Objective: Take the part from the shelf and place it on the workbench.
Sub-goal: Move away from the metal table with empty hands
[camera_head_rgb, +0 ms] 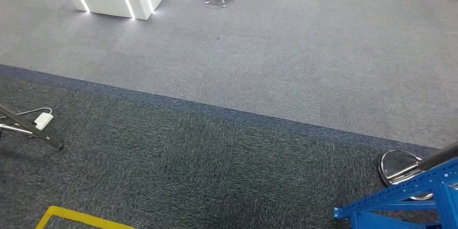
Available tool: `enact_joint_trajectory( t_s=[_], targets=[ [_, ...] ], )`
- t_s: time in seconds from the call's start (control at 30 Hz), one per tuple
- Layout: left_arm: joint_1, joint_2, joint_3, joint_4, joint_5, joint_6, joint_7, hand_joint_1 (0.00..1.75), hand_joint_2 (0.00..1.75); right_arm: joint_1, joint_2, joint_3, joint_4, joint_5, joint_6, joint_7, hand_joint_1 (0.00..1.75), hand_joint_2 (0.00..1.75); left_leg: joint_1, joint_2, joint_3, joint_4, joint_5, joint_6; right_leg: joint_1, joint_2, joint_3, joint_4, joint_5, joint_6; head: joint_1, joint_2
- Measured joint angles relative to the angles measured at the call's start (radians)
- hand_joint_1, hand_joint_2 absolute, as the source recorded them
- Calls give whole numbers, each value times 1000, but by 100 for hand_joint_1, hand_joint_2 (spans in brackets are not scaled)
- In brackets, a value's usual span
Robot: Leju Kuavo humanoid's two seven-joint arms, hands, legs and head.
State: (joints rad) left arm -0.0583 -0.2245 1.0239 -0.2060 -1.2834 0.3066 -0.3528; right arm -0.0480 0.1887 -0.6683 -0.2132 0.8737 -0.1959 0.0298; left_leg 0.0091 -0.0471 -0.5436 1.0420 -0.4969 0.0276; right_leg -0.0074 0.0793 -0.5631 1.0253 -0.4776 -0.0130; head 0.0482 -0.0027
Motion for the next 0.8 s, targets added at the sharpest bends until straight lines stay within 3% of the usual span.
enact_joint_trajectory(
  t_s=[0.03,0.1,0.17,0.27,0.3,0.33,0.37,0.4,0.47,0.53,0.6,0.63,0.7,0.77,0.8],
  targets=[
    [-1,0,0,0,0,0,-1,0,0,0,1,0,0,0,1,0,0,0,-2,-9,8,-23,3,2,-1,8,-2,0,1,5,0,0],
    [-3,0,0,0,0,-1,-3,0,0,2,2,0,0,1,2,0,0,0,-2,3,13,-32,6,5,-3,22,-6,-2,5,19,0,0],
    [-4,-1,0,0,0,-3,-3,0,0,3,1,0,0,2,2,0,0,0,2,23,18,-46,17,15,-1,0,-17,19,-12,28,1,0],
    [-2,-2,0,0,0,-6,-2,0,0,0,0,0,0,3,2,0,0,0,4,58,18,-55,23,26,-2,-58,-93,178,-103,37,4,0],
    [-1,-2,0,0,0,-7,-2,0,0,0,0,0,0,3,2,0,0,0,4,69,17,-55,22,26,-4,-64,-120,234,-125,41,4,0],
    [0,-2,0,0,0,-7,-1,0,0,0,0,0,0,3,2,0,0,0,3,81,16,-54,21,25,-7,-68,-133,263,-128,44,4,0],
    [0,-2,0,0,0,-7,-1,0,0,1,0,0,0,4,2,0,0,0,4,92,17,-53,20,23,-9,-72,-127,253,-111,47,4,0],
    [0,-2,0,0,0,-7,-1,0,0,2,-1,0,0,5,2,1,0,0,4,101,19,-52,17,20,-12,-80,-101,205,-80,49,4,0],
    [-1,-3,0,0,0,-7,1,0,0,1,-2,0,0,7,2,4,0,0,2,117,22,-45,9,10,-12,-115,-30,71,-23,48,4,0],
    [-1,-4,0,0,-1,-7,3,0,0,0,-3,0,0,10,4,8,0,0,-3,131,24,-39,1,-3,-8,-135,1,5,-8,37,2,0],
    [-3,-4,0,0,-2,-7,3,0,0,3,-3,0,0,14,6,12,0,0,-4,144,29,-38,-3,-14,-5,-119,-1,2,-10,23,0,0],
    [-5,-4,0,0,-2,-7,3,0,0,4,-3,0,0,16,7,13,0,0,-1,142,31,-34,-9,-19,-5,-112,-1,1,-8,17,0,0],
    [-5,-4,0,0,-5,-7,4,0,0,4,-3,0,1,20,7,16,0,0,3,109,13,14,-46,-28,-8,-97,0,-3,-4,4,0,0],
    [-2,-4,0,0,-8,-7,6,0,0,3,-3,0,1,22,9,17,0,0,5,70,-44,138,-112,-31,-6,-81,-2,-3,-3,-4,-1,0],
    [-1,-4,0,0,-9,-7,8,0,0,2,-3,1,1,23,9,17,0,0,4,62,-75,203,-136,-31,-4,-70,-2,-2,-2,-5,-1,0]
  ],
)
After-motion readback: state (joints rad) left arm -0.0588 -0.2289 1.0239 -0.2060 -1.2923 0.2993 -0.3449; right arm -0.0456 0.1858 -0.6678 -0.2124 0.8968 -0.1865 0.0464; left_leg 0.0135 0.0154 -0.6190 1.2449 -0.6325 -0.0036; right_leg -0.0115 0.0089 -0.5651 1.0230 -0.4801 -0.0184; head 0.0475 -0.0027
